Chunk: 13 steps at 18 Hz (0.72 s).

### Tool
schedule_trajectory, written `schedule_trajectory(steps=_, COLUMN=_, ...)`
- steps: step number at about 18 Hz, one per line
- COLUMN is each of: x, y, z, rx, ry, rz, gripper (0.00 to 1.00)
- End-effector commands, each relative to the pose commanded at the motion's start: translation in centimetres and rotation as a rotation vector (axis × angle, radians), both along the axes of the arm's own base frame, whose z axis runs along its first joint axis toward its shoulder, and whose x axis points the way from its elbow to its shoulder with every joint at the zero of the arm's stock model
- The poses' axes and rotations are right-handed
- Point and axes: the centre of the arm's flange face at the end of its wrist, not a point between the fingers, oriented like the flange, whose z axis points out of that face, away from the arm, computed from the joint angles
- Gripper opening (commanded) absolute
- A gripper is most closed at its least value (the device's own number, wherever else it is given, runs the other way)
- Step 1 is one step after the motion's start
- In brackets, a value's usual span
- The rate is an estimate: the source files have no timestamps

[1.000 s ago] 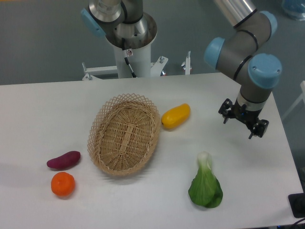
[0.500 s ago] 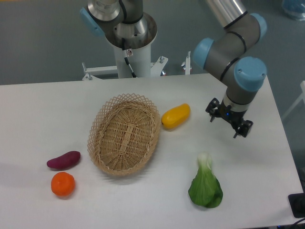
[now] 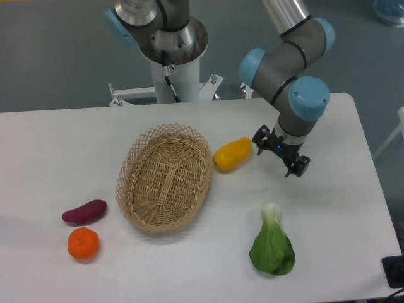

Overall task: Pick up the mango from the table
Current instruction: 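Move the open gripper toward the yellow mango beside the basket, then lower the gripper over the mango and close on it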

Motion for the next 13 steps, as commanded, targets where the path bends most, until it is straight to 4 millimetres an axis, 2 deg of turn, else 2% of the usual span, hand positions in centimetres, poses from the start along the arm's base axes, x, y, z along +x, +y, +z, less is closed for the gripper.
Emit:
schedule_trajectory(steps=2, x=0.7, y=-0.1, z=-0.6, rx=0.007, ry=-0.018, rz=-0.001, gripper=1.0)
schedule_trajectory(steps=13, x=4.1, y=-1.2, z=-0.9, rx=0.001, ry=-0.049, rz=-0.007, gripper=1.0)
